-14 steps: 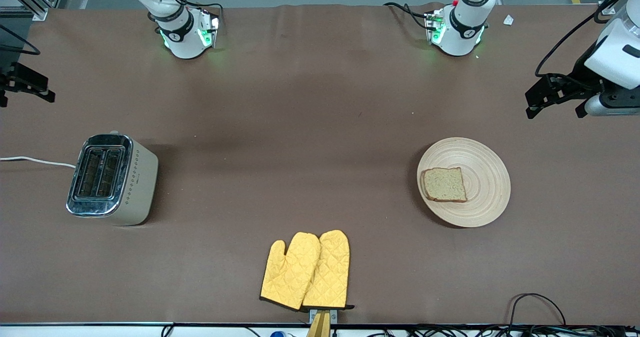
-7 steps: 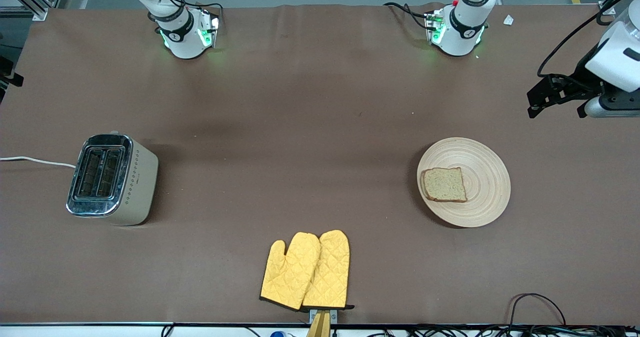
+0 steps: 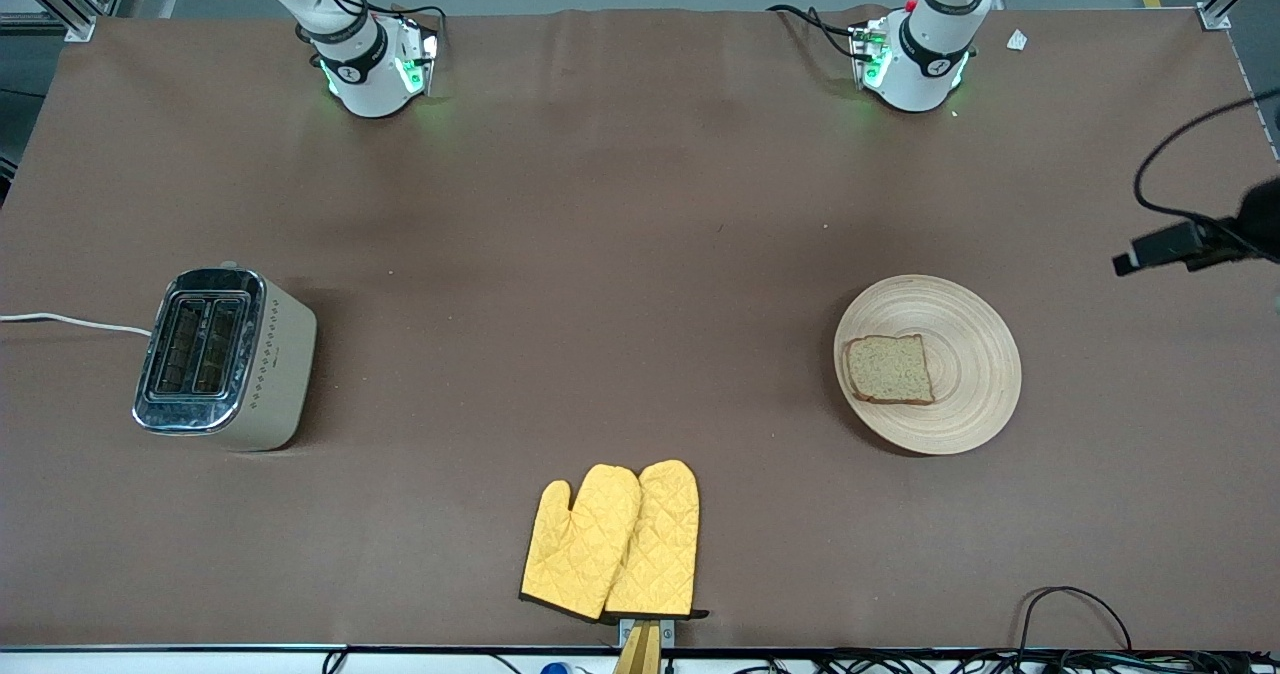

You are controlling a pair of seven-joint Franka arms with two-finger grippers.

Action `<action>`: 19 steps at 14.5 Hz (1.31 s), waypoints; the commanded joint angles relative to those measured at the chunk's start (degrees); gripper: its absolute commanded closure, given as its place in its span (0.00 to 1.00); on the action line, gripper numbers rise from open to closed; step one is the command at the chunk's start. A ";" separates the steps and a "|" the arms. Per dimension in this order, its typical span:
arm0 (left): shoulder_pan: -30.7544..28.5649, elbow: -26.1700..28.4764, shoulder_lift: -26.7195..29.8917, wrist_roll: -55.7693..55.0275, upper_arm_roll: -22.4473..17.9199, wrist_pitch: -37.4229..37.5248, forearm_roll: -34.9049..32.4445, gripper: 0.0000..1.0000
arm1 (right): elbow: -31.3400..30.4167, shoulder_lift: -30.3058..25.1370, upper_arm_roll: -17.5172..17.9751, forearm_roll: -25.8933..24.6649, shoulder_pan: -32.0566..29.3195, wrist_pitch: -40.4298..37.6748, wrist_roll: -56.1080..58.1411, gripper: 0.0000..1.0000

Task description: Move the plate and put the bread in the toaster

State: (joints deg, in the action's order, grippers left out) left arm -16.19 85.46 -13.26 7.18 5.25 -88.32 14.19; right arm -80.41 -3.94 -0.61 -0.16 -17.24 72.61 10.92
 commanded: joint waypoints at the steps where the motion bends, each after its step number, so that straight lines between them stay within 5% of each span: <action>1: -6.37 -1.97 -12.35 9.40 0.55 0.25 9.42 0.00 | -0.63 -0.64 0.25 -0.54 -0.68 0.07 0.16 0.00; 6: -8.86 -1.79 -27.22 28.47 0.55 -7.64 17.27 0.00 | -0.72 -1.25 0.43 -0.63 -0.60 -1.41 0.24 0.00; 12: -8.77 -1.62 -36.83 39.84 0.55 -12.23 23.43 0.01 | -0.72 -1.60 0.61 -0.54 -0.33 -3.35 -0.02 0.00; 13: -8.77 -1.62 -36.92 40.02 0.55 -12.14 23.43 0.10 | -0.63 -1.51 0.52 -0.37 -0.51 -3.27 -0.02 0.00; 14: -8.94 -1.53 -36.84 40.46 0.55 -12.05 23.43 0.48 | -0.63 -1.60 0.34 -0.28 -0.60 -3.44 -0.02 0.00; 15: -9.03 -1.44 -36.75 41.33 0.55 -12.05 23.43 0.74 | -0.72 -1.60 0.43 -0.28 -0.60 -3.53 0.07 0.00; 16: -9.03 -1.44 -36.83 41.77 0.55 -12.05 23.43 0.88 | -0.72 -1.60 0.60 -0.45 -0.51 -3.36 -0.02 0.00; 17: -9.21 -1.44 -36.83 41.87 0.55 -12.05 23.52 0.99 | -0.63 -1.43 0.69 -0.80 -0.34 -2.66 -0.02 0.00; 19: -9.91 -1.35 -36.92 42.65 0.72 -11.79 23.52 1.00 | -0.80 -1.25 0.78 -0.37 0.10 0.84 -0.20 0.00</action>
State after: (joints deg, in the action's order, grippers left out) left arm -25.27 84.23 -50.25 48.09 5.69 -100.64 36.91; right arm -80.49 -4.34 -0.33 -0.19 -17.29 70.93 10.91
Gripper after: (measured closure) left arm 0.551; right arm 0.000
